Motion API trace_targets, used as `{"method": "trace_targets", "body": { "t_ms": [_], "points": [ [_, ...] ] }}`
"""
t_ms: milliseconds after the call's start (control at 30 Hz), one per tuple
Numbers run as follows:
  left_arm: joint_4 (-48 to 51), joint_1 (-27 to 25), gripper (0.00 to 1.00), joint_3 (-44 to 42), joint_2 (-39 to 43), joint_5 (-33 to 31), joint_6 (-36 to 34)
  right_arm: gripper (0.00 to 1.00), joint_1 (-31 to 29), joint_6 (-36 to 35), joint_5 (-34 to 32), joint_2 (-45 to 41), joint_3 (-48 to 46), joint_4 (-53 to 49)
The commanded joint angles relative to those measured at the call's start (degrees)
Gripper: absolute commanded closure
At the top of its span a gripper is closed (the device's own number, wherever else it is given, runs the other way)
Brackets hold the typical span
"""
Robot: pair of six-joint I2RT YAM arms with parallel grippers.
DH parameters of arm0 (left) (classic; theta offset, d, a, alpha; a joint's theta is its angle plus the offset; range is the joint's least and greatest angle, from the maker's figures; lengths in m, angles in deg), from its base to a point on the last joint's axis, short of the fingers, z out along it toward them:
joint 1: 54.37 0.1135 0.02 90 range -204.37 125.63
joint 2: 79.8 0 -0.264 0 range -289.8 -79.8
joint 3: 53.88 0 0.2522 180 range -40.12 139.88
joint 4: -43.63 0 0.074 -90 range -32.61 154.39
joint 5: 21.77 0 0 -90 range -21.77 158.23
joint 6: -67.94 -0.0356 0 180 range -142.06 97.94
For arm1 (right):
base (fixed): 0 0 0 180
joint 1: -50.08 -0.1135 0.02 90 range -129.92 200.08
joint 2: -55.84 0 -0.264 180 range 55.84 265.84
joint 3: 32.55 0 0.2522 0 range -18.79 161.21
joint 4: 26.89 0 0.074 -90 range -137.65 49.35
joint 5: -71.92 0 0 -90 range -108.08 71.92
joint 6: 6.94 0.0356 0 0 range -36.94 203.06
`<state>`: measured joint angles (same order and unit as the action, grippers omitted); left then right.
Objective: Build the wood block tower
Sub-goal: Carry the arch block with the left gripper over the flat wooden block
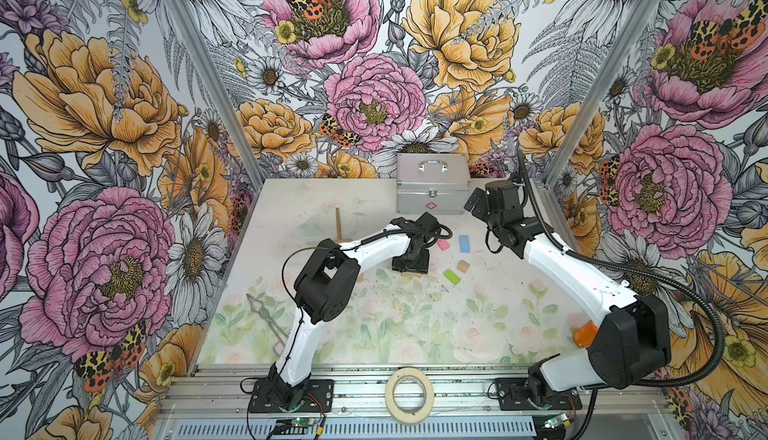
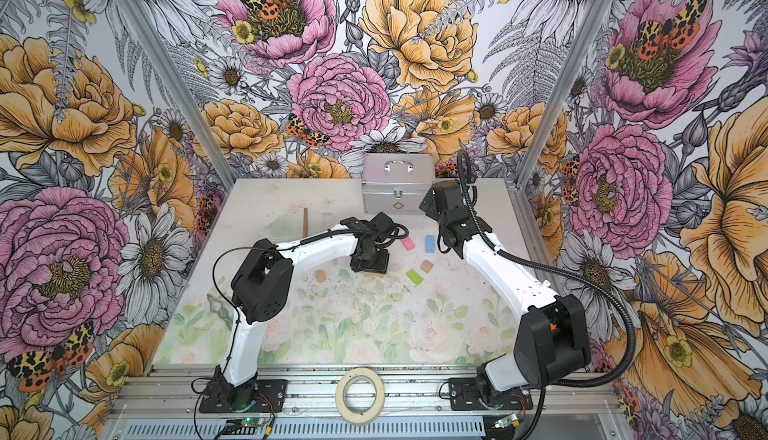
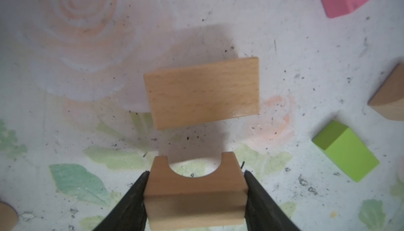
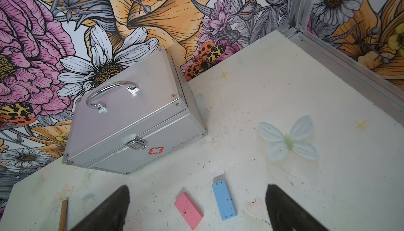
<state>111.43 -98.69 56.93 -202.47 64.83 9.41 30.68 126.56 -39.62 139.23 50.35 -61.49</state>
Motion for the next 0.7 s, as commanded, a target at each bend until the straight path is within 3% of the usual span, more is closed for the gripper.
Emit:
{"method": "trace_targets", "body": {
  "t_ms": [0, 667],
  "points": [
    [0.4, 0.6, 0.53, 1.8, -1.1, 0.1, -0.8, 0.02, 0.4, -0.2, 0.5, 0.4, -0.4, 0.1],
    [0.5, 0.8, 0.42, 5.6, -5.1, 0.4, 0.9, 0.02, 1.3, -0.1, 1.5, 0.1, -0.9, 0.1]
  ]
}}
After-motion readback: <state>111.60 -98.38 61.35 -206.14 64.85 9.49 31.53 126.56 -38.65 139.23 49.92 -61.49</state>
